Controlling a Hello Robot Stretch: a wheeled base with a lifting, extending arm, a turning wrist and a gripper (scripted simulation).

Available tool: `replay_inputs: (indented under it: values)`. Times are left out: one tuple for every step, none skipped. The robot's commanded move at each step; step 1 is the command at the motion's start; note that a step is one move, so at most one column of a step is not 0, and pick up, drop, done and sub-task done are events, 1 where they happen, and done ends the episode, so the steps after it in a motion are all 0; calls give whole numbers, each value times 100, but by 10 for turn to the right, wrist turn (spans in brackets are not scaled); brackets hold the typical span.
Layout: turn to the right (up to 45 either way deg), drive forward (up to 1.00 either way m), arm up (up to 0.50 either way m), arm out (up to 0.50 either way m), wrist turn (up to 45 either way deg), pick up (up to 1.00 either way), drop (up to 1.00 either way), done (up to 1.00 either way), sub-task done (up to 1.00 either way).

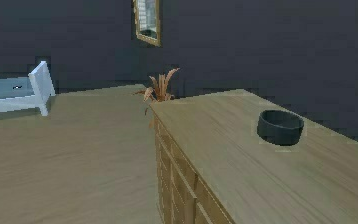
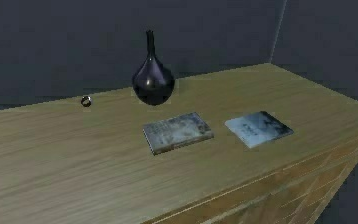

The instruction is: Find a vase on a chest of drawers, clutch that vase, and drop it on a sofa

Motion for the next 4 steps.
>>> replay_inputs:
  values:
    - [0,0,50,0,0,0,0,0,0]
    - [0,0,38,0,0,0,0,0,0]
    - [0,0,0,44,0,0,0,0,0]
    - [0,0,0,0,450,0,0,0,0]
